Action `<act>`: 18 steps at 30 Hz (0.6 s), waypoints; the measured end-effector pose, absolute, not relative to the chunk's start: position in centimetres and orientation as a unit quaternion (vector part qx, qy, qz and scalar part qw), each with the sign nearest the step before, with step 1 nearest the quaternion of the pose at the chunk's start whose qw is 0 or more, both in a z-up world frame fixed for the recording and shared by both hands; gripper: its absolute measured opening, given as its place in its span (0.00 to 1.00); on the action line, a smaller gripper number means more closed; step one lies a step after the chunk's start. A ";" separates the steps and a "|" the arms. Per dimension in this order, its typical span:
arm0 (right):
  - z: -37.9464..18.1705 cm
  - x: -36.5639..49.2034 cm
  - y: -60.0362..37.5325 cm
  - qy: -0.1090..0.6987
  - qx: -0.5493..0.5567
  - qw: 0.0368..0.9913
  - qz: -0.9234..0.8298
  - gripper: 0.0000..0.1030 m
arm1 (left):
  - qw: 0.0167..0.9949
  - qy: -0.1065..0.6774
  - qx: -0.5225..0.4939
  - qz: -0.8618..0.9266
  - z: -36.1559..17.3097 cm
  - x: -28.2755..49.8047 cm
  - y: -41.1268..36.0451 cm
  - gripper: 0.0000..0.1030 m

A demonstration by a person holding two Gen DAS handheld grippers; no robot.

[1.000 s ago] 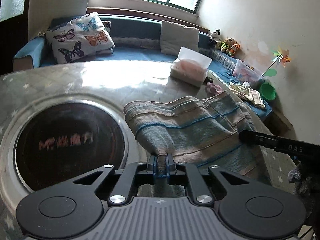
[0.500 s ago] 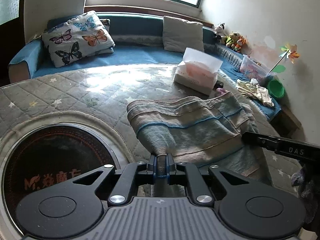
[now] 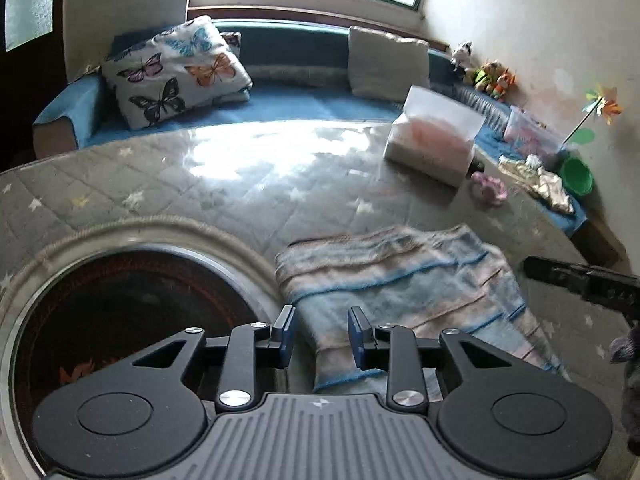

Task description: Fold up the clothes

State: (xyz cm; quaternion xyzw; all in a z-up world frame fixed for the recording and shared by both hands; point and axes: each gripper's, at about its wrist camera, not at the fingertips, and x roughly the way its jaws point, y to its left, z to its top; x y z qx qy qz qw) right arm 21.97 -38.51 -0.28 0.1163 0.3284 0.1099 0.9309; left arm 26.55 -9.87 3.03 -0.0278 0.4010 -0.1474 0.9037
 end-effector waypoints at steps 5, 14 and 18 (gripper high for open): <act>-0.8 24.0 -36.1 0.338 0.102 0.925 0.140 0.16 | 0.901 0.403 -0.023 -0.156 2.5 27.5 -10.4 0.29; -3.7 26.5 -36.9 0.366 0.118 0.915 0.123 0.12 | 0.894 0.427 -0.025 -0.136 0.3 29.9 -9.6 0.29; -2.9 26.5 -36.4 0.356 0.108 0.919 0.130 0.14 | 0.898 0.413 -0.030 -0.146 1.4 30.2 -10.3 0.28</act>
